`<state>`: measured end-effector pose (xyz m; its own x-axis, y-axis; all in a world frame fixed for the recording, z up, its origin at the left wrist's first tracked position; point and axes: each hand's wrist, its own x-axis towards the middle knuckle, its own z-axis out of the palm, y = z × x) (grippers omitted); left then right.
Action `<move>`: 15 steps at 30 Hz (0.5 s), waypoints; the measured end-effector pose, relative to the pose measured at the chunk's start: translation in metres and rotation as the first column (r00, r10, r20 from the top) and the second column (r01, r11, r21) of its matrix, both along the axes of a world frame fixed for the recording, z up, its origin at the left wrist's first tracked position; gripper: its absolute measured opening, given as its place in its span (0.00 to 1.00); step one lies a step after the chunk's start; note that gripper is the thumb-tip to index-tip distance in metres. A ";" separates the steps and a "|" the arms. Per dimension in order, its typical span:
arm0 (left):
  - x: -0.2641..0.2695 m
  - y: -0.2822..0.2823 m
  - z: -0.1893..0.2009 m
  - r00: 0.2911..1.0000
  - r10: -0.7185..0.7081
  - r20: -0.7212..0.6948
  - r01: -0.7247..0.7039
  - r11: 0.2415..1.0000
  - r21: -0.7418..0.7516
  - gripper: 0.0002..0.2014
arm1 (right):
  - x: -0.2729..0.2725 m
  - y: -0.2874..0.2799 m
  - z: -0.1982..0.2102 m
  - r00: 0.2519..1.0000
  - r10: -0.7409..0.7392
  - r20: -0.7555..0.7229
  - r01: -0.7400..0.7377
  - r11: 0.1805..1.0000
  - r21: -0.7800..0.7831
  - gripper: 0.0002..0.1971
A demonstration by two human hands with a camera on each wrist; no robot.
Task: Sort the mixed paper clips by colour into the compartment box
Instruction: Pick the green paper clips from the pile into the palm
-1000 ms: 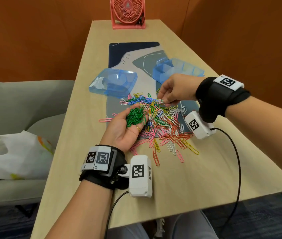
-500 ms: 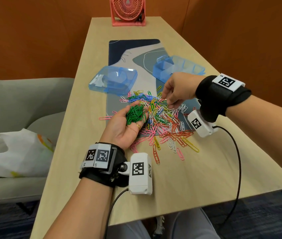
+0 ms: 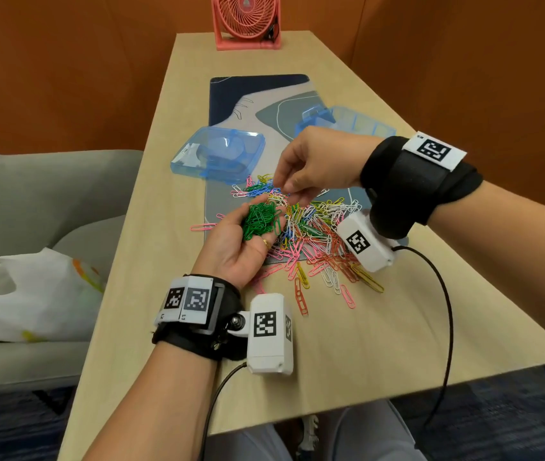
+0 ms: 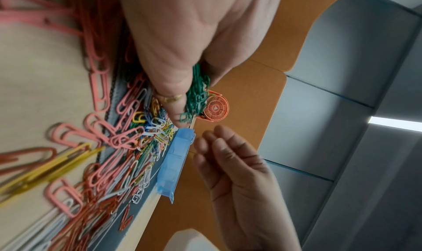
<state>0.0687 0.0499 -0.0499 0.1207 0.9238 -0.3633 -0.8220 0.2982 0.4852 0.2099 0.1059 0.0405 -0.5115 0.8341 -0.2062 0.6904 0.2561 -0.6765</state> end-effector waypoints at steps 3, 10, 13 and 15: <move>-0.001 0.001 -0.001 1.000 0.014 -0.009 -0.014 1.000 -0.008 0.14 | 0.007 0.011 -0.007 0.980 -0.082 0.180 0.056 0.988 0.146 0.08; -0.001 0.000 0.001 1.000 0.016 -0.022 -0.016 1.000 0.005 0.13 | 0.010 0.012 -0.035 0.935 -0.039 0.353 -0.065 0.958 0.278 0.09; 0.000 0.000 0.002 1.000 0.018 -0.013 -0.018 1.000 0.011 0.14 | 0.014 0.014 -0.037 0.928 -0.037 0.371 -0.065 0.964 0.259 0.12; 0.000 0.000 0.002 1.000 0.017 -0.009 -0.017 1.000 0.009 0.14 | 0.016 0.014 -0.036 0.911 -0.031 0.412 -0.075 0.968 0.238 0.13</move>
